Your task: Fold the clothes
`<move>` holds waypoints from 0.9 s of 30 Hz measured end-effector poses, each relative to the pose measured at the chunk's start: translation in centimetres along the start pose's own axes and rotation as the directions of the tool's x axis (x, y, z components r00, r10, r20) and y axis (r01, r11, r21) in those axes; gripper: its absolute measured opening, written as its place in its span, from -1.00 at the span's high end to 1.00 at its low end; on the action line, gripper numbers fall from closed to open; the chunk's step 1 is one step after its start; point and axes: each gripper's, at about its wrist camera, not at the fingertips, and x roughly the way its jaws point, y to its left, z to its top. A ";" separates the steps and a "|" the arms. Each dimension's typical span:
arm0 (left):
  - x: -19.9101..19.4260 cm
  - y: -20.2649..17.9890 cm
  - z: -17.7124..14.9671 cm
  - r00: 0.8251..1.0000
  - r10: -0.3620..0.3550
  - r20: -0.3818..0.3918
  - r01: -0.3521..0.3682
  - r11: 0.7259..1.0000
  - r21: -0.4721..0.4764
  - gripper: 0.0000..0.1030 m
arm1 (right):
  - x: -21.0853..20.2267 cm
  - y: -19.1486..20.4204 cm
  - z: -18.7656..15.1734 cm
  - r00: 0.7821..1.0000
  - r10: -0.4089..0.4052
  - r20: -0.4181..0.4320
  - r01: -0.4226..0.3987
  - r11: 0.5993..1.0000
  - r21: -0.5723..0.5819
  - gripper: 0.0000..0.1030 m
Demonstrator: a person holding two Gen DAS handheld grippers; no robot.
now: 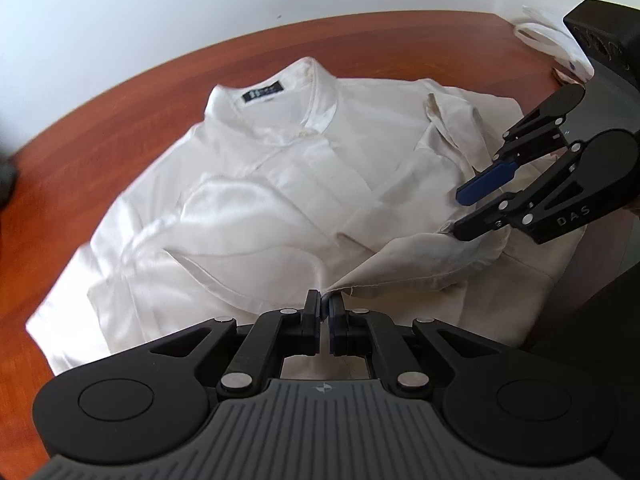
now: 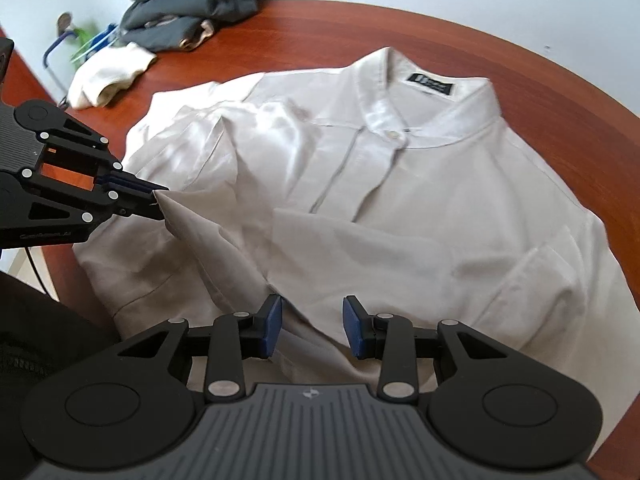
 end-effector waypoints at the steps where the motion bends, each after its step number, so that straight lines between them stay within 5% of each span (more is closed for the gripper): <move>1: -0.1 0.0 -0.1 1.000 0.000 -0.006 0.000 1.000 -0.011 0.92 | 0.2 0.2 0.1 1.000 0.002 -0.011 -0.002 1.000 -0.011 0.23; 4: -0.1 -0.1 -0.6 0.999 0.018 -0.034 -0.020 0.999 -0.039 0.92 | 0.9 0.7 0.4 0.999 0.009 -0.040 -0.011 0.999 -0.040 0.37; 6: -0.1 0.1 -0.9 0.999 0.019 -0.045 -0.022 0.997 -0.070 0.92 | 1.3 1.0 0.8 0.998 0.005 -0.058 -0.008 0.998 -0.058 0.80; 8: -0.2 0.3 -1.1 0.999 0.025 -0.047 -0.030 0.995 -0.100 0.92 | 1.4 1.3 1.4 0.998 -0.007 -0.057 0.003 0.997 -0.079 0.92; 19: -0.7 0.8 -1.1 0.996 0.081 -0.028 -0.084 0.984 -0.155 0.92 | 1.3 0.8 7.0 0.995 -0.097 0.022 0.099 0.973 -0.207 0.94; 27: -1.0 0.6 -0.3 0.994 0.108 -0.020 -0.109 0.978 -0.180 0.92 | 5.0 0.4 12.2 0.990 -0.142 0.018 0.139 0.933 -0.332 0.94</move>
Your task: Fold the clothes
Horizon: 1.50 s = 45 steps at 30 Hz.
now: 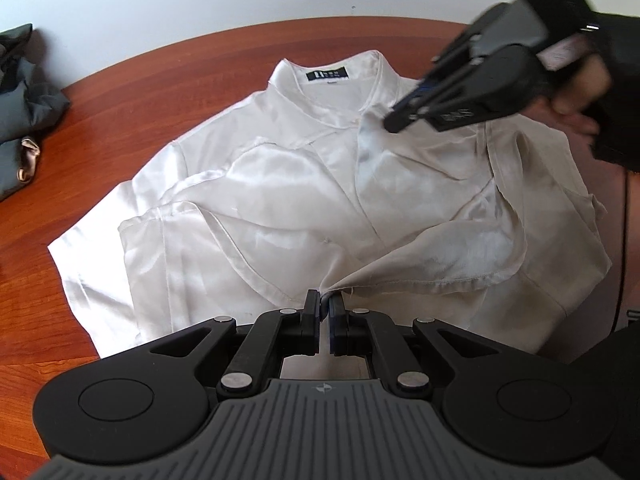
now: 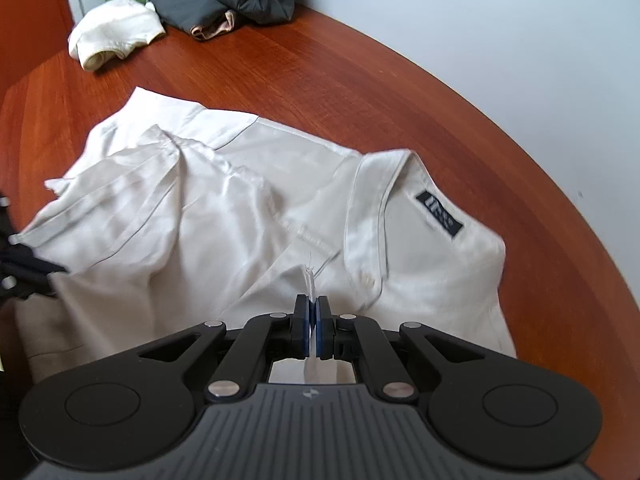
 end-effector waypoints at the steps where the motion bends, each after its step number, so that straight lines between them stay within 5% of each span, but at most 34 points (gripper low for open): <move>1: 0.0 0.0 0.0 1.000 0.003 0.001 -0.003 1.000 0.000 0.91 | 0.6 -0.2 0.3 1.000 -0.002 -0.006 0.002 1.000 -0.011 0.94; 7: 0.0 -0.1 0.2 1.000 0.015 -0.006 -0.015 1.000 -0.007 0.91 | 2.9 -0.9 1.3 0.999 -0.025 -0.029 0.025 1.000 -0.018 0.87; 9: 0.0 -0.1 0.3 1.000 0.017 -0.009 -0.017 1.000 -0.006 0.91 | 2.9 -0.9 0.9 0.999 -0.048 -0.006 0.048 0.999 0.011 0.41; 12: 0.1 -0.1 0.4 1.000 0.018 -0.010 -0.018 1.000 0.000 0.91 | 1.3 -2.0 0.0 0.998 -0.061 0.015 0.060 0.996 0.063 0.26; 26: 0.8 0.3 2.0 1.000 0.020 -0.005 -0.020 1.000 0.016 0.90 | -5.5 -8.4 -10.3 0.988 -0.150 -0.033 0.152 0.923 0.354 0.26; 33: 0.8 -0.3 2.5 1.000 0.021 -0.005 -0.021 0.999 0.046 0.89 | -6.5 -9.1 -14.6 0.985 -0.159 -0.070 0.174 0.901 0.398 0.26; 45: 0.7 -0.5 2.8 0.999 0.044 -0.011 -0.044 0.998 0.035 0.89 | -4.9 -10.2 -15.2 0.987 -0.142 -0.070 0.158 0.905 0.395 0.26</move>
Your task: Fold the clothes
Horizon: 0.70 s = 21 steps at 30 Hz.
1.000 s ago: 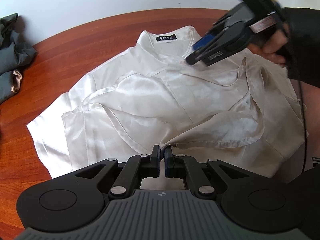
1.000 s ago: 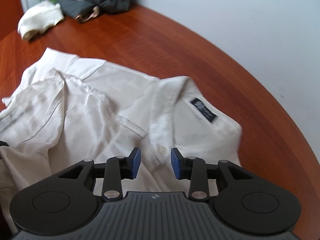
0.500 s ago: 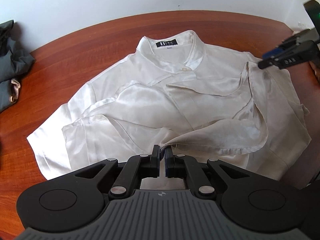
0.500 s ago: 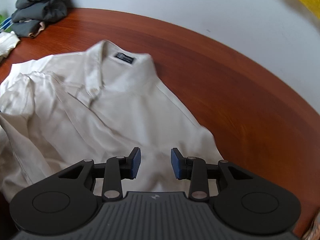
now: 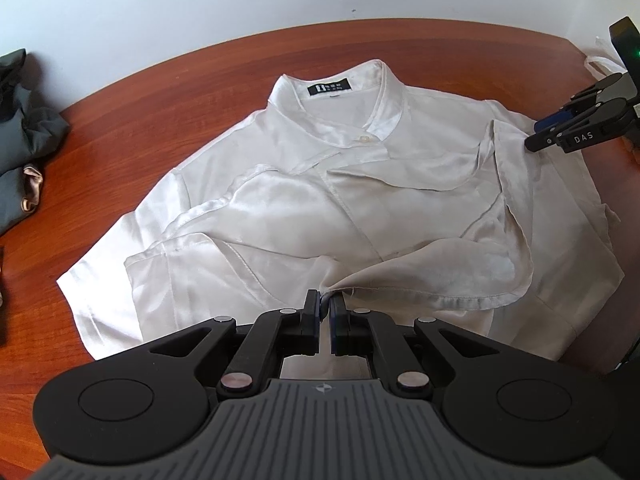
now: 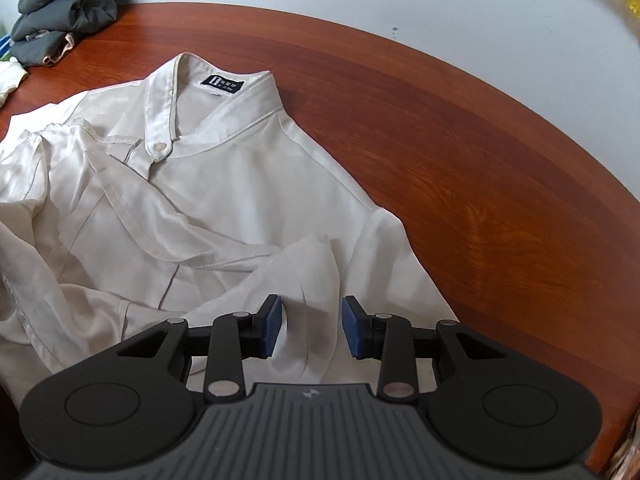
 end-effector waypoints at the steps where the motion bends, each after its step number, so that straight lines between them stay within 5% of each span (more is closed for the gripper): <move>1: 0.0 0.0 0.0 1.000 0.006 0.000 -0.006 1.000 0.004 0.89 | -0.2 0.0 0.3 1.000 0.006 0.000 -0.006 1.000 -0.009 0.26; 7: 0.2 -0.1 0.3 1.000 0.021 -0.002 -0.021 1.000 0.004 0.89 | 1.7 0.7 1.4 0.998 0.058 -0.033 -0.060 0.997 -0.046 0.36; 9: 0.2 -0.1 0.3 1.000 0.024 -0.004 -0.024 1.000 0.004 0.89 | 2.2 0.6 1.5 0.997 0.057 -0.046 -0.058 0.998 -0.038 0.85; 21: 0.7 0.7 1.4 0.998 0.059 0.015 -0.059 0.998 -0.008 0.88 | -1.5 -4.4 -0.1 0.999 -0.039 0.036 0.033 0.985 0.167 0.93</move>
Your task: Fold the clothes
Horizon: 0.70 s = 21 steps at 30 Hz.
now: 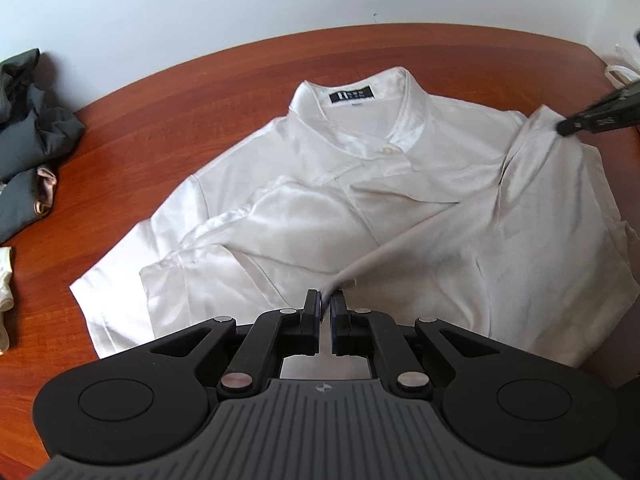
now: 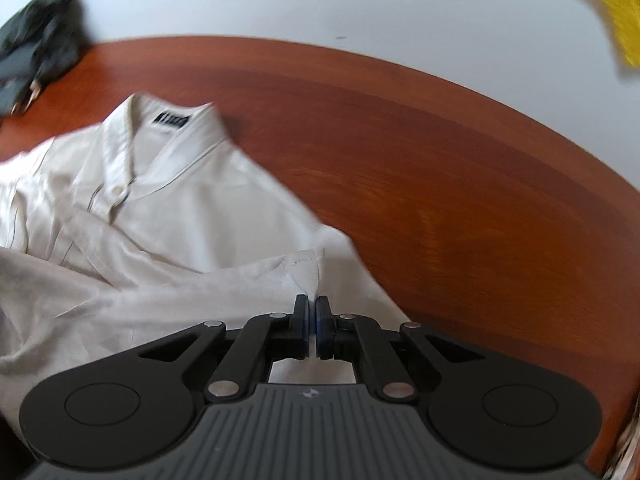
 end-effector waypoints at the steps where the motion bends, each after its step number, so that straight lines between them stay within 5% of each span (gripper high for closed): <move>1: 0.1 0.0 0.3 1.000 0.001 0.005 -0.001 1.000 0.002 0.89 | -0.1 -0.3 -0.3 1.000 -0.007 -0.001 0.007 1.000 0.011 0.93; 8: 1.2 -0.1 3.8 0.997 0.042 0.068 -0.042 0.999 -0.004 0.91 | -0.4 -1.6 -2.2 0.999 -0.039 -0.002 0.039 0.995 0.087 0.93; 16: 2.4 0.6 5.5 0.998 0.047 0.051 -0.047 0.999 0.001 0.85 | 0.8 -2.1 -3.0 0.998 -0.066 -0.009 0.067 0.988 0.142 0.93; 21: 2.5 2.3 4.1 0.998 0.057 0.025 -0.057 0.998 -0.020 0.38 | 0.9 -2.1 -3.0 0.998 -0.060 -0.011 0.061 0.987 0.147 0.92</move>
